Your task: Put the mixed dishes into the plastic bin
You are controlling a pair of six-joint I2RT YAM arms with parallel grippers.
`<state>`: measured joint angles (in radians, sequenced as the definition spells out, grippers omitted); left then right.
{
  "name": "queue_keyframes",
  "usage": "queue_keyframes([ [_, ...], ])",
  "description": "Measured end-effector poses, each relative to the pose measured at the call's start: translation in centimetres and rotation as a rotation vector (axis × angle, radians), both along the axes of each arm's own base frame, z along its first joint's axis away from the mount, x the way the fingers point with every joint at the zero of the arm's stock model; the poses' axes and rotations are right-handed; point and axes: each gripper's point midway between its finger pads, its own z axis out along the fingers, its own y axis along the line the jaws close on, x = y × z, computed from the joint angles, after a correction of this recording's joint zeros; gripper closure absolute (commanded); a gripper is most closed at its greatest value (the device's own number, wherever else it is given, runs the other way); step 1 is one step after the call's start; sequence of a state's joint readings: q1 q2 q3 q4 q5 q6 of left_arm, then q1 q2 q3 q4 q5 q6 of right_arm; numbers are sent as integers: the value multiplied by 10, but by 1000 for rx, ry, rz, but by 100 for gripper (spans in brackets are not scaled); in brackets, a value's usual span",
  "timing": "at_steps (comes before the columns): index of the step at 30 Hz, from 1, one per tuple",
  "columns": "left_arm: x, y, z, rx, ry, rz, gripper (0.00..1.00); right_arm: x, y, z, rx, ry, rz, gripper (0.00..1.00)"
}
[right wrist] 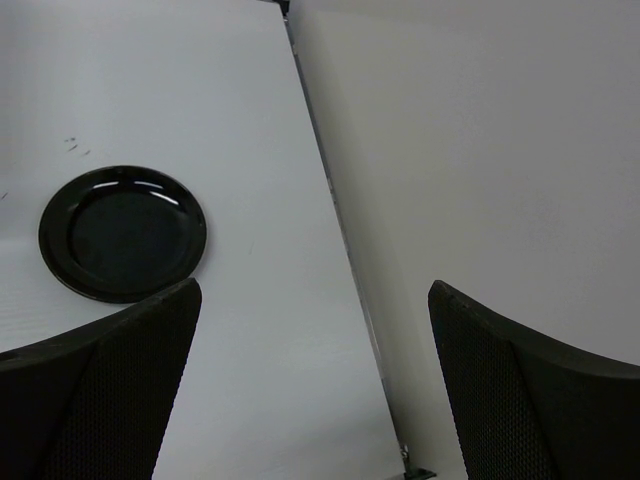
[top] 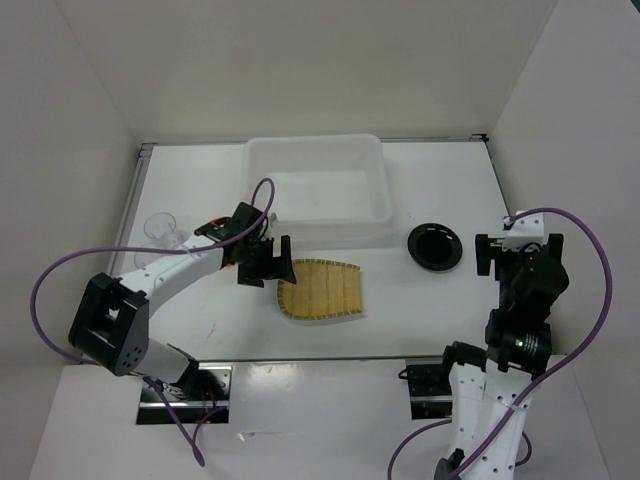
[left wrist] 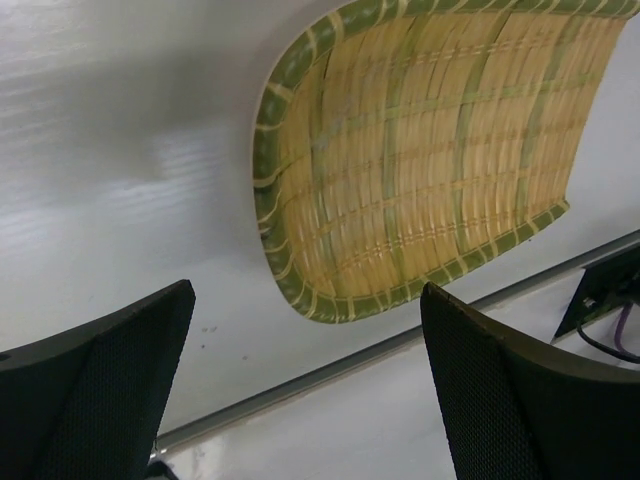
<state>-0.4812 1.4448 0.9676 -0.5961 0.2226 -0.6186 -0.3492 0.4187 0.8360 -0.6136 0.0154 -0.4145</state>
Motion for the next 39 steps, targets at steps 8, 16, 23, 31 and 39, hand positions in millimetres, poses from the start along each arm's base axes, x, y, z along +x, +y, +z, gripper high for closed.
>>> queue_keyframes([
  [8,-1,-14,-30,-75,20,-21,0,3,1,12,-15,-9,13,2],
  [16,0,-25,-50,-135,27,-51,0,1,-2,20,-38,-12,5,2],
  [23,10,-44,-49,-233,-18,-100,19,1,-6,24,-61,-3,-13,2],
  [31,8,-48,-62,-267,-21,-136,72,-3,-11,32,-93,-8,-37,2],
  [39,-5,-53,-61,-316,54,-137,100,-5,-14,33,-101,-5,-55,2],
])
